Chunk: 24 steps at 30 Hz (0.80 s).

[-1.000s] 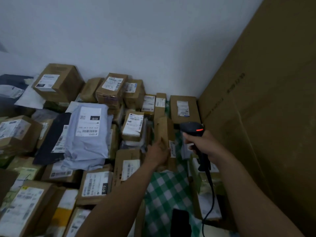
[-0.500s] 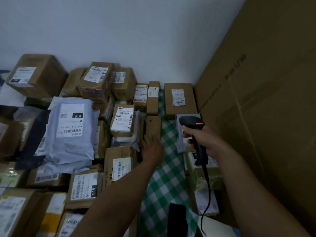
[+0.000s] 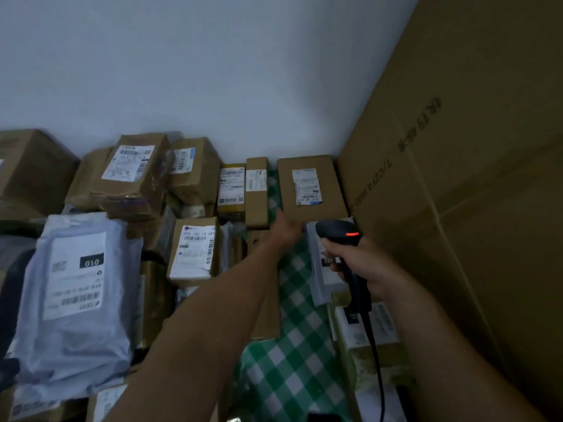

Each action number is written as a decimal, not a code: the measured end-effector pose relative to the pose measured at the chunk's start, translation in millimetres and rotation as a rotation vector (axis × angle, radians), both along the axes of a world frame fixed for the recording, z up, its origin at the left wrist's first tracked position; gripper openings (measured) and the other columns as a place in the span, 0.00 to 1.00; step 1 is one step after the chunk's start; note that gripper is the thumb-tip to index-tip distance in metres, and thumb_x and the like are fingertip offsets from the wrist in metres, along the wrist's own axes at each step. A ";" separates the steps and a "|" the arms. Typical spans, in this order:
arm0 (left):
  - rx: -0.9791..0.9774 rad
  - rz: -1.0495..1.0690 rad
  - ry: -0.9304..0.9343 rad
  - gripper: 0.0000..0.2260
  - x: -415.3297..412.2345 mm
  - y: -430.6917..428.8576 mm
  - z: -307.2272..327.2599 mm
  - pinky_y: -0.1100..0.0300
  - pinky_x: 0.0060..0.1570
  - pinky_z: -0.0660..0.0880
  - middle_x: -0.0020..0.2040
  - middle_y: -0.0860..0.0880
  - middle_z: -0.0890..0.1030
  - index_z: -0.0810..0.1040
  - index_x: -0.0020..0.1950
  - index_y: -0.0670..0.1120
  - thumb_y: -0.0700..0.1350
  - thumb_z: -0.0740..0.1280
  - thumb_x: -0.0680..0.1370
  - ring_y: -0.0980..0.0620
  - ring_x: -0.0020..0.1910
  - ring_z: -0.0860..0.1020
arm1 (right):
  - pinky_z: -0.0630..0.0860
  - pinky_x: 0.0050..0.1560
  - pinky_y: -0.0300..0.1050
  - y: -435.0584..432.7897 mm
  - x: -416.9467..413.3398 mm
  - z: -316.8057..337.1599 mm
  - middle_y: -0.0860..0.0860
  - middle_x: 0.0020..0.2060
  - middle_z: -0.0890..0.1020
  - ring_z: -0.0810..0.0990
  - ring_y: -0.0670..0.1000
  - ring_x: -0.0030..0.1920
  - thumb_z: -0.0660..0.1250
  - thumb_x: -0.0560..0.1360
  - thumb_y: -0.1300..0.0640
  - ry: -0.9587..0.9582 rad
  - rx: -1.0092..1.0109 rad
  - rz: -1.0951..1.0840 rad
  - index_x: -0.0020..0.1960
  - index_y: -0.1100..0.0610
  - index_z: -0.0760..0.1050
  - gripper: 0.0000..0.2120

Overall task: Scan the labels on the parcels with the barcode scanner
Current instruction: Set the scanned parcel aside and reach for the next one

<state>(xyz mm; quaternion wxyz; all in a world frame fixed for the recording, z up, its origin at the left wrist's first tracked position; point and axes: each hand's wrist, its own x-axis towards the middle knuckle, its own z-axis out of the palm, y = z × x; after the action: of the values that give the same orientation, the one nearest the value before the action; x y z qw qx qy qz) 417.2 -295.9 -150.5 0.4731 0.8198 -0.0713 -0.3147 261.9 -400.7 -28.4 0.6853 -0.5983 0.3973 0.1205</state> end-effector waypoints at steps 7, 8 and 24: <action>0.247 0.192 0.154 0.21 26.7 -38.3 -4.3 0.42 0.66 0.73 0.69 0.42 0.74 0.70 0.70 0.47 0.58 0.62 0.81 0.40 0.64 0.75 | 0.76 0.37 0.43 -17.0 4.6 -16.9 0.54 0.45 0.86 0.81 0.49 0.39 0.74 0.77 0.53 0.051 0.032 -0.044 0.54 0.57 0.82 0.09; 0.236 0.252 0.153 0.25 25.5 -38.6 -2.7 0.38 0.68 0.70 0.72 0.41 0.70 0.65 0.74 0.49 0.59 0.63 0.81 0.38 0.68 0.72 | 0.76 0.38 0.44 -17.2 5.8 -18.1 0.55 0.46 0.86 0.81 0.50 0.39 0.75 0.77 0.53 0.052 0.032 -0.051 0.53 0.57 0.83 0.09; -0.339 0.426 0.073 0.40 -8.2 6.9 58.9 0.39 0.73 0.68 0.80 0.44 0.64 0.47 0.83 0.57 0.38 0.68 0.81 0.43 0.77 0.66 | 0.77 0.36 0.40 -4.7 -2.1 16.4 0.53 0.48 0.86 0.81 0.48 0.39 0.74 0.78 0.53 -0.046 -0.035 -0.051 0.57 0.56 0.82 0.10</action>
<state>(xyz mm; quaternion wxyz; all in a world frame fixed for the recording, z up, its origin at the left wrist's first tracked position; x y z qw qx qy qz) 409.0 -289.0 -91.5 0.6613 0.7136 0.0681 -0.2211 259.8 -405.3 -12.0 0.6866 -0.6026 0.3985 0.0821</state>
